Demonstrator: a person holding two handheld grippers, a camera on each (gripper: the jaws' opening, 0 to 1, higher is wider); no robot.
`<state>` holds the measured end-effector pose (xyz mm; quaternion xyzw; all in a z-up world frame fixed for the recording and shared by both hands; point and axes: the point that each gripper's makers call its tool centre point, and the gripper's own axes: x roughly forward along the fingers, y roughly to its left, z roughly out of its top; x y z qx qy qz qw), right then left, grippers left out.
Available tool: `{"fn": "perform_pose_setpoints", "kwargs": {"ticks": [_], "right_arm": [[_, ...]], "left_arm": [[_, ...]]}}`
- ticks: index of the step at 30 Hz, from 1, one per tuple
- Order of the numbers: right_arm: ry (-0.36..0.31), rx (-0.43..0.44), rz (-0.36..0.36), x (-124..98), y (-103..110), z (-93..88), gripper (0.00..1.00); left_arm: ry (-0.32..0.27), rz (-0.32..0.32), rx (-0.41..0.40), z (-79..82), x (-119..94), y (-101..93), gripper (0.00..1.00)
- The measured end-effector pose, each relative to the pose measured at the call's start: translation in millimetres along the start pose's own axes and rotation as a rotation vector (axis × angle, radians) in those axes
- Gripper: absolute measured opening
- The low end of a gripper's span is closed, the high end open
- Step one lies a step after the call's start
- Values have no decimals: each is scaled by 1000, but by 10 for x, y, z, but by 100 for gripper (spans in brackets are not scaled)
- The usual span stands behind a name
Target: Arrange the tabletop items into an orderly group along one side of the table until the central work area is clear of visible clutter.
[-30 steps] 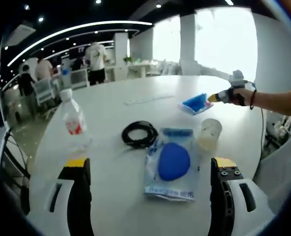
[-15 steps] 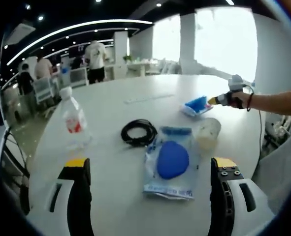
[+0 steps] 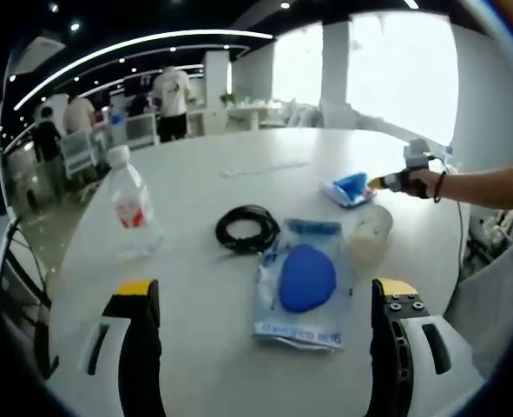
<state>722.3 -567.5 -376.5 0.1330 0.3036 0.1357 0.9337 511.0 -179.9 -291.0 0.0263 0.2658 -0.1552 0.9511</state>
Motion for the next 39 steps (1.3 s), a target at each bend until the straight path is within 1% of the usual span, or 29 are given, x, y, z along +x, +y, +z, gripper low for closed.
{"fn": "perform_pose_setpoints", "kwargs": {"ticks": [3, 9, 12, 14, 18, 21, 23, 27, 29, 30, 32, 33, 35, 36, 39], "right_arm": [[6, -17, -8, 12, -4, -2, 7], [6, -1, -14, -15, 6, -1, 17], [-16, 19, -16, -55, 22, 64, 26], [-22, 22, -18, -75, 32, 93, 34], [-34, 23, 0, -120, 87, 146, 46], [-36, 24, 17, -154, 143, 160, 57], [-42, 12, 35, -188, 199, 174, 62], [-41, -16, 88, -283, 384, 176, 75], [-32, -55, 116, -334, 493, 160, 82], [-26, -80, 132, -333, 491, 169, 85], [-10, -111, 154, -356, 554, 142, 89], [-7, -131, 183, -394, 672, 118, 91], [-2, -158, 218, -443, 812, 80, 94], [3, -169, 228, -463, 864, 58, 96], [27, -204, 286, -536, 1086, -34, 98]], "left_arm": [[4, -3, 2, -8, 1, -11, 99], [5, -4, 1, -2, -2, -14, 99], [3, -5, 1, 7, -8, -18, 99], [1, -6, 2, 13, -12, -22, 99], [-2, -8, -1, 20, -18, -31, 99], [-4, -10, -3, 28, -33, -41, 99], [-7, -12, -6, 36, -49, -50, 99], [-9, -16, -11, 42, -64, -53, 99], [-9, -16, -14, 42, -73, -48, 99], [-10, -19, -16, 45, -77, -51, 99], [-10, -21, -18, 47, -80, -55, 99], [-8, -22, -18, 44, -81, -58, 99], [-10, -24, -17, 46, -83, -69, 99], [-21, -27, -13, 67, -88, -80, 99], [-24, -38, -7, 89, -99, -104, 99]]}}
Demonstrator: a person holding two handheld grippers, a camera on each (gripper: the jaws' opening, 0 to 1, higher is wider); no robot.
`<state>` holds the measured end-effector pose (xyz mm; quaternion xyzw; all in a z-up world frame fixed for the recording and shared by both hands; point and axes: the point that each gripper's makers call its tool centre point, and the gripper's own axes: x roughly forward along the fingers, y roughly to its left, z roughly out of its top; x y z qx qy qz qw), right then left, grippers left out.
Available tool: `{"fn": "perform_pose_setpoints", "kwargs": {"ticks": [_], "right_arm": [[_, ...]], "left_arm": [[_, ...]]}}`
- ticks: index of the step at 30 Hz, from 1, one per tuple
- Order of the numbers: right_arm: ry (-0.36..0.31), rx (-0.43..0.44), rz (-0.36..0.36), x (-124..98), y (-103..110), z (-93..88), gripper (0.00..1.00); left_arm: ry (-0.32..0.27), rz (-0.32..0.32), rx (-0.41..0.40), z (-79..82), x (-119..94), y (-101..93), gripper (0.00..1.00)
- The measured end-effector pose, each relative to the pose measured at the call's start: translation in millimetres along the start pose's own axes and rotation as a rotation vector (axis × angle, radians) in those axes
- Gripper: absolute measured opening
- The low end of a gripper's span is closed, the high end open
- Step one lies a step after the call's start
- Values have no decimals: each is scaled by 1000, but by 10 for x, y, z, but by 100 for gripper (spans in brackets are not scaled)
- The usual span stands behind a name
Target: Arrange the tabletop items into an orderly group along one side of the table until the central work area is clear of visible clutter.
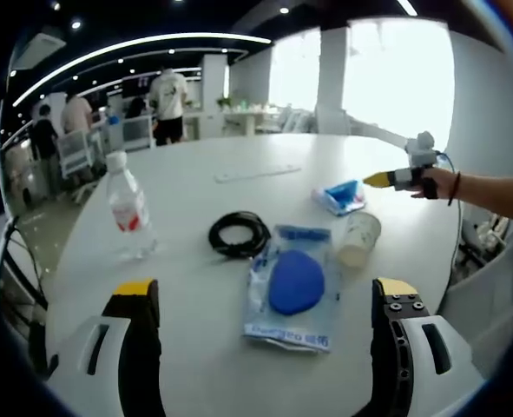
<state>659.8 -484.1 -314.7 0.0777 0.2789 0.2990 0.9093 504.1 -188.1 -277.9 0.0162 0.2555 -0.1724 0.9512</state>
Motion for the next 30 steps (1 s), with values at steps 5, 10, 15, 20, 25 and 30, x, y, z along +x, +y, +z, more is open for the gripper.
{"fn": "perform_pose_setpoints", "kwargs": {"ticks": [5, 10, 15, 20, 25, 30], "right_arm": [[34, -50, 81, 2, 348, -92, 99], [54, -58, 129, 24, 554, -173, 99], [82, -65, 179, 38, 741, -277, 99], [118, -77, 224, 50, 917, -417, 98], [151, -91, 256, 44, 1044, -539, 91], [173, -107, 280, 28, 1122, -625, 78]], "left_arm": [[-5, -6, 16, 40, -23, -7, 99], [-8, -10, 16, 62, -32, -3, 99], [-8, -20, 19, 59, -40, -28, 99], [-4, -31, 15, 32, -43, -59, 99], [-7, -49, 11, 28, -39, -97, 99], [-6, -63, 9, 18, -37, -132, 99]]}}
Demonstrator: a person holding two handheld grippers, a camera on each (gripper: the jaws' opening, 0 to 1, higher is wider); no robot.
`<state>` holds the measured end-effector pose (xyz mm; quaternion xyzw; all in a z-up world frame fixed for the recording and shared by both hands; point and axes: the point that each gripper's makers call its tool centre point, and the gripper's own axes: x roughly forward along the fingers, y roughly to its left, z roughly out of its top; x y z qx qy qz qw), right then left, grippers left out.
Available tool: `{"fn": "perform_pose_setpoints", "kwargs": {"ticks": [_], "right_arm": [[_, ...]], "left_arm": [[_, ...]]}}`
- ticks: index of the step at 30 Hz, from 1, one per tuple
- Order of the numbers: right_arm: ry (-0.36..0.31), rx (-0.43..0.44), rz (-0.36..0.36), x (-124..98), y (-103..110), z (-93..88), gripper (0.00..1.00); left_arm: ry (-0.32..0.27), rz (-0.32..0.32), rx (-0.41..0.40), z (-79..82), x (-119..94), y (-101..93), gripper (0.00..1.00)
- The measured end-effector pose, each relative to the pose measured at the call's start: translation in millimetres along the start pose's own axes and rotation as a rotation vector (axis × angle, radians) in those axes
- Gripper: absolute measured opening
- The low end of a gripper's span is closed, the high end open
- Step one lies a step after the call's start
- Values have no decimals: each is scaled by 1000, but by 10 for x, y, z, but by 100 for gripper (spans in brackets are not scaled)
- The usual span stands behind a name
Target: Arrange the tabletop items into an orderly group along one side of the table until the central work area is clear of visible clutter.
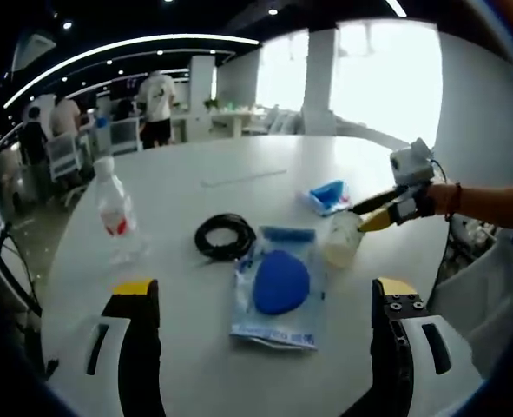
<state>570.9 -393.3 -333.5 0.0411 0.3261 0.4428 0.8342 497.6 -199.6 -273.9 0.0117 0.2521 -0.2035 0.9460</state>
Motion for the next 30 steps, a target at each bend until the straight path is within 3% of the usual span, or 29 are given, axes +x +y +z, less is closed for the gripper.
{"fn": "perform_pose_setpoints", "kwargs": {"ticks": [10, 14, 19, 24, 30], "right_arm": [[26, -20, 11, 14, 28, -70, 57], [28, -33, 22, 11, 54, -69, 43], [31, -46, 21, 10, 63, -67, 34], [25, -59, 33, -11, 102, -42, 16], [21, -65, 51, -16, 162, -19, 13]], "left_arm": [[3, -24, 9, -34, -3, -59, 99], [5, -34, 2, -49, 2, -84, 99], [7, -42, -2, -57, 7, -109, 99], [5, -47, 2, -54, 4, -137, 99], [2, -52, 6, -46, 1, -158, 99]]}}
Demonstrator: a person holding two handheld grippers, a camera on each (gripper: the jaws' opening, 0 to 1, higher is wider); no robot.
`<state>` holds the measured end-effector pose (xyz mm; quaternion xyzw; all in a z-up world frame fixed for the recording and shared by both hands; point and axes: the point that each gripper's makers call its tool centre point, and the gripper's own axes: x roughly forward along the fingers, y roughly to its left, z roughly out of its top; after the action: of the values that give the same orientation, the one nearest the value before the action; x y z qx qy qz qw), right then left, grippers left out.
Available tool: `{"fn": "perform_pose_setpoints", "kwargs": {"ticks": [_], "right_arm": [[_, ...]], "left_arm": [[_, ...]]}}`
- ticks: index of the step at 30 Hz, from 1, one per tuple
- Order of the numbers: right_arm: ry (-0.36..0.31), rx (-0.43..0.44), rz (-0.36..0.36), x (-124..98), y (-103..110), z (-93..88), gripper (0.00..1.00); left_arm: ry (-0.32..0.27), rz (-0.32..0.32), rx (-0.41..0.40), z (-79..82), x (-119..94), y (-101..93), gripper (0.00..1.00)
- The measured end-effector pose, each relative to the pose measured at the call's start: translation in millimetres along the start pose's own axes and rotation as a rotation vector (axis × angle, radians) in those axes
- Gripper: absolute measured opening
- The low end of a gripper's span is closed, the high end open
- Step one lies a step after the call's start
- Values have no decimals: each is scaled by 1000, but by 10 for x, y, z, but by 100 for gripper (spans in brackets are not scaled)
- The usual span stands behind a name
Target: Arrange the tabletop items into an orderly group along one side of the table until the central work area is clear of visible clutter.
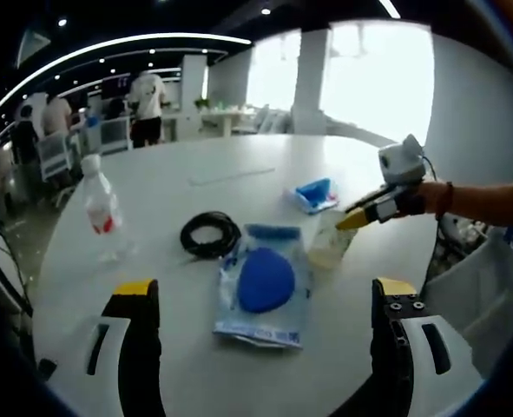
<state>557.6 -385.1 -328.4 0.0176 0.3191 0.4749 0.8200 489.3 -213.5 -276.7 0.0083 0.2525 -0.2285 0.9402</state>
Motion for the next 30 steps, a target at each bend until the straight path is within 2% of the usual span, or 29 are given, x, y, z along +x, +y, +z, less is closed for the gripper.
{"fn": "perform_pose_setpoints", "kwargs": {"ticks": [6, 8, 10, 15, 17, 30], "right_arm": [[-4, -7, 36, -11, 114, 55, 8], [-4, -16, 55, -14, 173, 87, 3], [27, -70, 40, -16, 177, 72, 2], [49, -96, 42, -11, 242, 102, 2], [78, -161, 11, -15, 219, 104, 2], [125, -167, 55, 33, 593, 281, 2]], "left_arm": [[-2, -15, -2, 6, 7, -40, 99], [-3, -21, -1, 6, 13, -57, 99], [-2, -28, 4, 3, 20, -76, 99], [-5, -50, 13, 18, 33, -130, 99], [-9, -56, 16, 27, 41, -148, 99], [-22, -96, 60, 106, 74, -272, 98]]}}
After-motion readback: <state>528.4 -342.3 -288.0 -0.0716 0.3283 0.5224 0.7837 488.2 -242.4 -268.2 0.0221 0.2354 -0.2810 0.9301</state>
